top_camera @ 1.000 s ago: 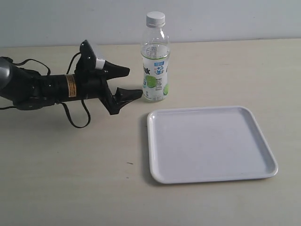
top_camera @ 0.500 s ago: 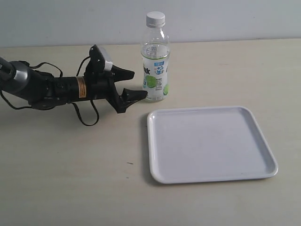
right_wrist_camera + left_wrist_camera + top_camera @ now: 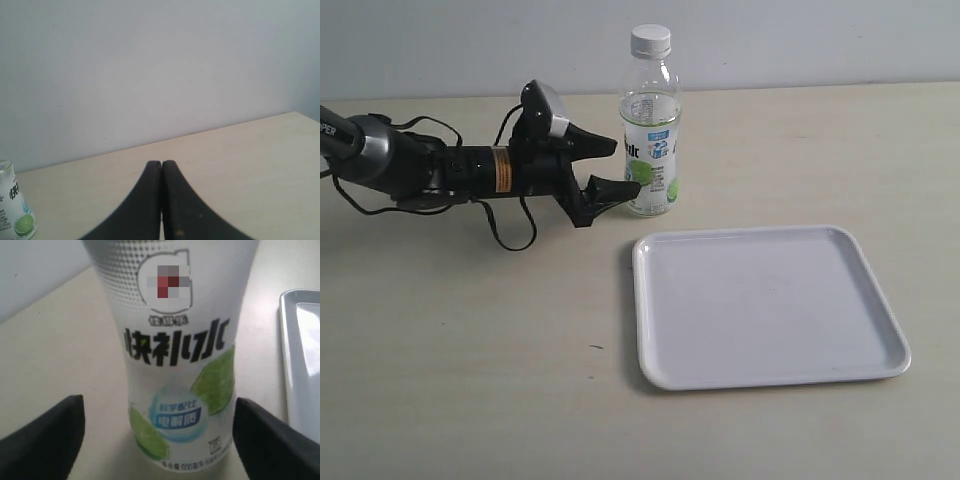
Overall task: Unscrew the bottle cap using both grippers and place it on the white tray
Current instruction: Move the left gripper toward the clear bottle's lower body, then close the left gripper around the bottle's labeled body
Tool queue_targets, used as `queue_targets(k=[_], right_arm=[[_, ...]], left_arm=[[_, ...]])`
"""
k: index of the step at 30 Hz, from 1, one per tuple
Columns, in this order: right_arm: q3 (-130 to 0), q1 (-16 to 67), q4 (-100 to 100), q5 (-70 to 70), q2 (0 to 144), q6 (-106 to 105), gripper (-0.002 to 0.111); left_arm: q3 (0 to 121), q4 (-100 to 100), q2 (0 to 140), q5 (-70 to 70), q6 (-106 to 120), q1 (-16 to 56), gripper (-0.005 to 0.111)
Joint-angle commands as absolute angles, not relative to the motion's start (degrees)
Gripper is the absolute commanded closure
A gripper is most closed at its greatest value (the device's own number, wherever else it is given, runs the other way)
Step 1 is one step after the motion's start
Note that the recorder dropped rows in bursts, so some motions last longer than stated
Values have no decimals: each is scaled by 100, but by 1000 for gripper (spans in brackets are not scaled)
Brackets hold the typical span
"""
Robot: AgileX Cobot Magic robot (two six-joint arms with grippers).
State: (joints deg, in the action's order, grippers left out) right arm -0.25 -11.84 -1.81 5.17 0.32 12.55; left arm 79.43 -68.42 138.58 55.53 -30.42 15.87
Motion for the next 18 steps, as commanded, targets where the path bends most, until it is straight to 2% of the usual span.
queue_targets(k=[1, 18], right_arm=[[0, -1202, -188, 496, 0, 1254, 108], [0, -1202, -188, 496, 0, 1254, 108]], left_arm=[[8107, -6839, 14020, 5543, -3089, 1609, 29], [8412, -6889, 14268, 5607, -3077, 1716, 29]])
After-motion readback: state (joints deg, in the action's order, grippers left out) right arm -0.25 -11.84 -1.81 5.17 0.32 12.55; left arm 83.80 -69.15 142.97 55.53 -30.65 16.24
